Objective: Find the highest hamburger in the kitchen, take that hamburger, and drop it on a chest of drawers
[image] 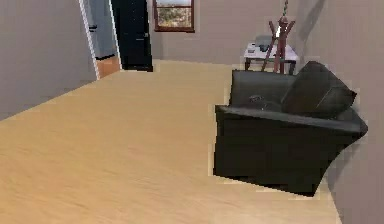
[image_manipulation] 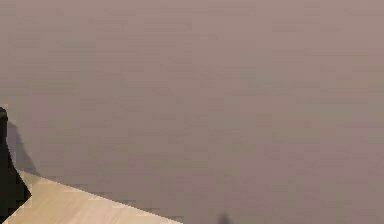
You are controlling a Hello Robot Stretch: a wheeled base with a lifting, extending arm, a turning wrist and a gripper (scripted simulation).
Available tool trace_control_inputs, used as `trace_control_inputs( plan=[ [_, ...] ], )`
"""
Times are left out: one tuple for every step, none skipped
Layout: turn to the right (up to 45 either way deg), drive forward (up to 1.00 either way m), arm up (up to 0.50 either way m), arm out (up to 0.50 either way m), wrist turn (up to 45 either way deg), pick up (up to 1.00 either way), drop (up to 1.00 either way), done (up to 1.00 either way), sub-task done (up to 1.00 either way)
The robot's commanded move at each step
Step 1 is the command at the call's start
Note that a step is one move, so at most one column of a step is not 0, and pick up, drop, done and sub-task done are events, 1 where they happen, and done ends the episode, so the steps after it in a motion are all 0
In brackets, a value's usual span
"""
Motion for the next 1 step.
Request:
trace_control_inputs(
  plan=[
    [-15.0, 0.00, 0.00, 0.00, 0.0, 0.00, 0.00, 0.00, 0.00]
  ],
)
